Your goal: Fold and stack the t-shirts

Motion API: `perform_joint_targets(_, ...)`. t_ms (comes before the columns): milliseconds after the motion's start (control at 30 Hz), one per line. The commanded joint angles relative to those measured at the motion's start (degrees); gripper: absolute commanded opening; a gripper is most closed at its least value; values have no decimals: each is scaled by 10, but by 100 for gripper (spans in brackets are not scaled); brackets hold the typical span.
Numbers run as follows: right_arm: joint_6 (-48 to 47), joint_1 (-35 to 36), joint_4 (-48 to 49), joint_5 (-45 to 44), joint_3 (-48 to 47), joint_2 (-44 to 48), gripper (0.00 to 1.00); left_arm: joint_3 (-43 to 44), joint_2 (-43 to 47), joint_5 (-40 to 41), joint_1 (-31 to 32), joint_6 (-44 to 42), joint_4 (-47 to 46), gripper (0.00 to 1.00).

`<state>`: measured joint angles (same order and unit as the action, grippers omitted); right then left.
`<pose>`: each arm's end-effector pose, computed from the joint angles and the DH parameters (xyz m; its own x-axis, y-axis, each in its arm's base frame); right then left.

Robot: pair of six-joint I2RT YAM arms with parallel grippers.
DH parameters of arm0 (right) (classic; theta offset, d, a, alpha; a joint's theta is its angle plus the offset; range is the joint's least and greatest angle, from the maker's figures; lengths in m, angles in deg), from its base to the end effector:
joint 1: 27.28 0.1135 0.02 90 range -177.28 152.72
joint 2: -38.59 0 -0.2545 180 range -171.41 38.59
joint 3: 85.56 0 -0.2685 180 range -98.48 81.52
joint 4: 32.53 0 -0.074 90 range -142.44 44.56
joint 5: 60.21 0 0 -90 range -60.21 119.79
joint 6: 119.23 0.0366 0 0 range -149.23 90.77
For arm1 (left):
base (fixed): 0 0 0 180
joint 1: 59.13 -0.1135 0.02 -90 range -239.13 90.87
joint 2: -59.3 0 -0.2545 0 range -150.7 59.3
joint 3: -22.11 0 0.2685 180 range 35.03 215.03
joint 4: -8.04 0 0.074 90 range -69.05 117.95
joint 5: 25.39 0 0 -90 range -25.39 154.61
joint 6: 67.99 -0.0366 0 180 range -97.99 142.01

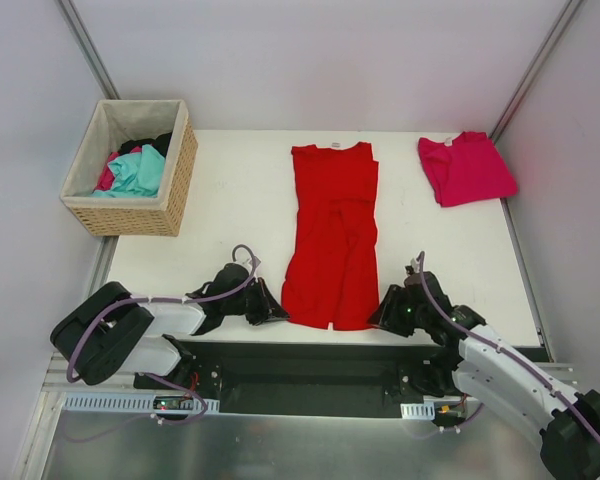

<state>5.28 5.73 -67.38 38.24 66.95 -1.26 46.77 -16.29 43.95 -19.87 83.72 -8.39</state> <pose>0.1327 0.0926 0.1382 -0.8598 0.1097 -0.4987 -0.1644 0.8652 0.4737 0.1584 -0.1461 0.0902 -0.9275 -0.3060 -0.2146 0.0012 0.5718 -0.8204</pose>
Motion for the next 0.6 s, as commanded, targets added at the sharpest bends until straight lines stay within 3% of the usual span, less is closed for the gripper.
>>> perform_joint_targets(0,12,9,25,-2,8,-21,42,-19,1,23,-7,-28,63,0)
perform_joint_targets(267,15,19,42,-6,8,-38,33,-24,4,25,-8,-27,65,0)
perform_joint_targets(367,15,20,37,-9,6,-36,20,-25,8,26,-9,-28,66,0)
perform_joint_targets(400,16,21,34,-14,4,-36,2,-24,8,25,-9,-27,66,0)
perform_joint_targets(567,1,27,10,-24,-19,-29,1,-16,25,18,-9,-34,86,0)
